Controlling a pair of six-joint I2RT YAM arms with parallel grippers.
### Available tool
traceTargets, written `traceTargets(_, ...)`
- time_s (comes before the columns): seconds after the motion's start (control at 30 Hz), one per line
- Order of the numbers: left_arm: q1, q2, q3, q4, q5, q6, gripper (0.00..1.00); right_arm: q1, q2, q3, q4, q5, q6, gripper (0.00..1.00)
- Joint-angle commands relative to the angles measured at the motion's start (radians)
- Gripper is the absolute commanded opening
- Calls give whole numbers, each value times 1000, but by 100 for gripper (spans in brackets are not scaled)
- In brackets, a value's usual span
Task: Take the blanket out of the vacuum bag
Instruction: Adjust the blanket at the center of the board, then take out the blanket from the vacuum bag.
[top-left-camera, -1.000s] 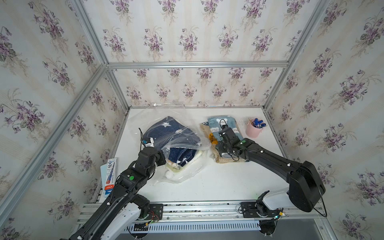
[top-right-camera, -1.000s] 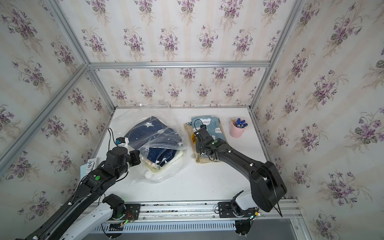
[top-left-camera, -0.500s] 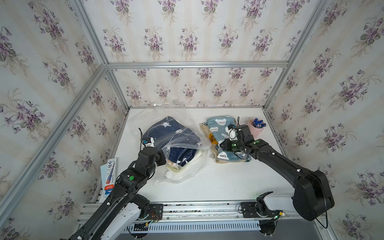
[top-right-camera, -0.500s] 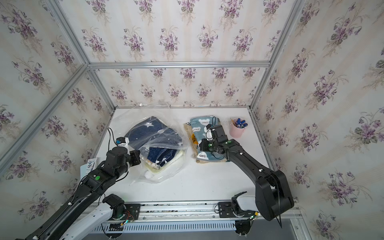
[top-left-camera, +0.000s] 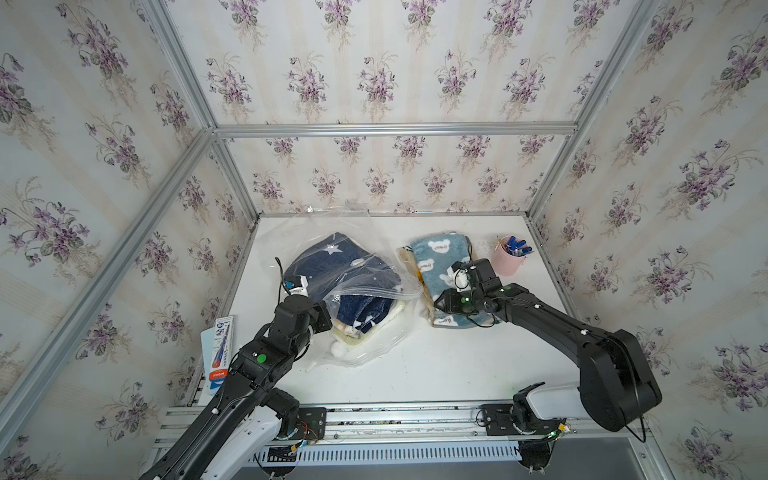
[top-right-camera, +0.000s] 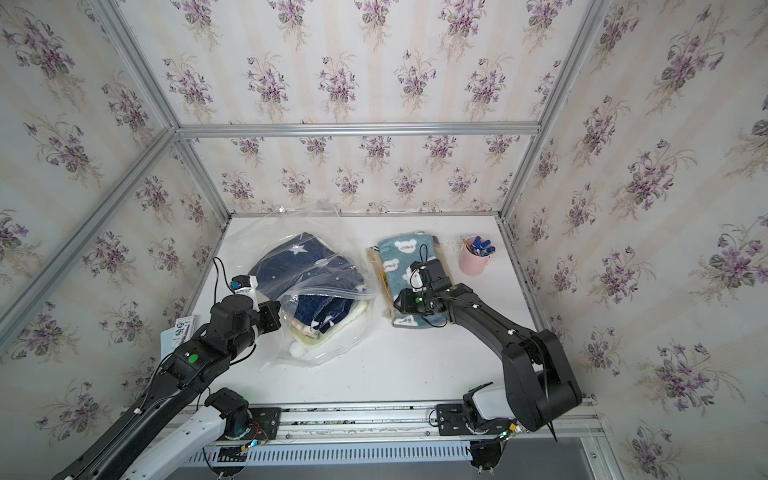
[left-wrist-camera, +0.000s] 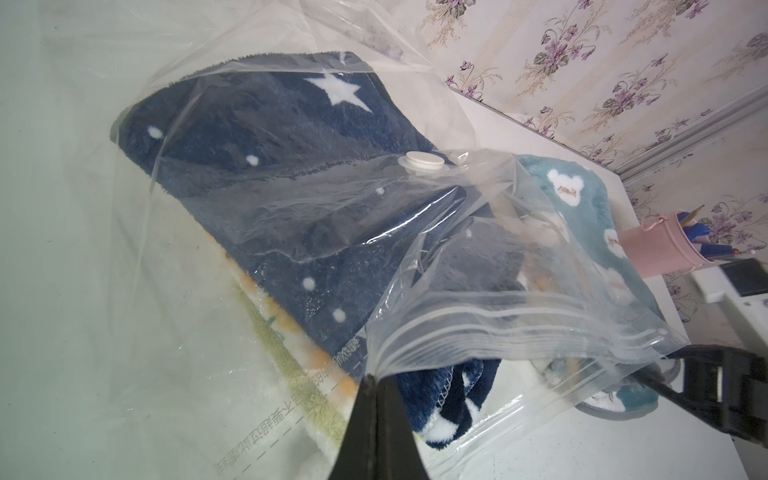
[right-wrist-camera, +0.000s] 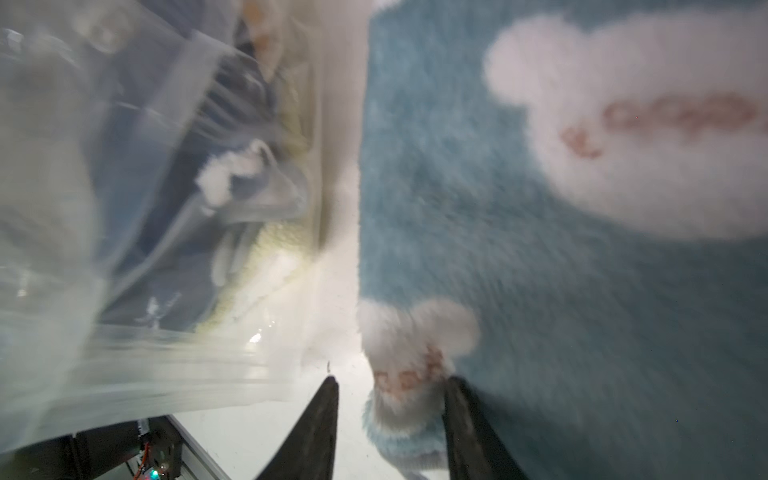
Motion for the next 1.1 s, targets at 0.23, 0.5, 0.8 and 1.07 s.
traceTargets(0.23, 1, 20, 10, -9, 29, 10, 0, 90, -191, -7, 140, -170, 130, 8)
traceTargets(0.5, 1, 24, 25, -59, 90, 22, 0, 550, -167, -167, 504, -237, 197, 0)
traceTargets(0.8, -4, 62, 37, -50, 198, 28, 0, 636, 153, -187, 775, -273, 345, 0)
traceTargets(1.07, -50, 125, 102, -49, 214, 66, 0, 635, 354, -95, 827, -336, 390, 1)
